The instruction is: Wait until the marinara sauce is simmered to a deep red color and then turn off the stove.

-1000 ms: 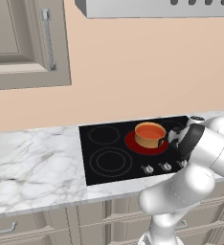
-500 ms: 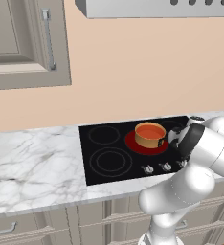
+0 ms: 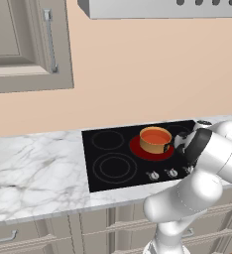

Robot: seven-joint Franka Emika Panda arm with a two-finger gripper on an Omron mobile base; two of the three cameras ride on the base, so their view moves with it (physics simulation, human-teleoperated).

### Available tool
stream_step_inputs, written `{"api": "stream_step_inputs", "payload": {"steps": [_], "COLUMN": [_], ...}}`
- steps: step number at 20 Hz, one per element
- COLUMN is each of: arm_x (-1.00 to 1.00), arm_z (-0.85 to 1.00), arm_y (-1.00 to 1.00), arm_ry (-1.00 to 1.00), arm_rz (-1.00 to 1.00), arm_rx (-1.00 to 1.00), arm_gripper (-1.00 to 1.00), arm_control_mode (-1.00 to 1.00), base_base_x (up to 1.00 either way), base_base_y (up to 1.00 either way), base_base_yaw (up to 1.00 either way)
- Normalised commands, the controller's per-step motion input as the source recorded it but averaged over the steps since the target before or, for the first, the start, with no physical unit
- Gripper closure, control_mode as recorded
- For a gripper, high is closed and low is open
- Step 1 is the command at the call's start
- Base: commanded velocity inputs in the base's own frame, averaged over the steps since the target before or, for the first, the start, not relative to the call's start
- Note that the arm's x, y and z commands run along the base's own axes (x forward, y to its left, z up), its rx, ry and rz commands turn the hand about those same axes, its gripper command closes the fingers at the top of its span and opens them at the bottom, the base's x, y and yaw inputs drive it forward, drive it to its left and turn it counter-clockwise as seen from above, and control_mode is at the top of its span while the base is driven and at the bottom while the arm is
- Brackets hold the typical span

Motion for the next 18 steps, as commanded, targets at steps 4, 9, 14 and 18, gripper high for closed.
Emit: {"api": "stream_step_inputs", "payload": {"steps": [4,9,14,18], "arm_x": [0.00,0.00,0.00,0.00], "arm_z": [0.00,0.00,0.00,0.00], "arm_y": [0.00,0.00,0.00,0.00], "arm_ry": [0.00,0.00,0.00,0.00], "arm_rz": [0.00,0.00,0.00,0.00], "arm_rx": [0.00,0.00,0.00,0.00], "arm_gripper": [-1.00,-1.00,-1.00,-1.00], "arm_control_mode": [-1.00,-1.00,-1.00,-1.00], "base_base_x": [0.00,0.00,0.00,0.00], "base_base_y": [0.00,0.00,0.00,0.00], "base_base_yaw": [0.00,0.00,0.00,0.00]}}
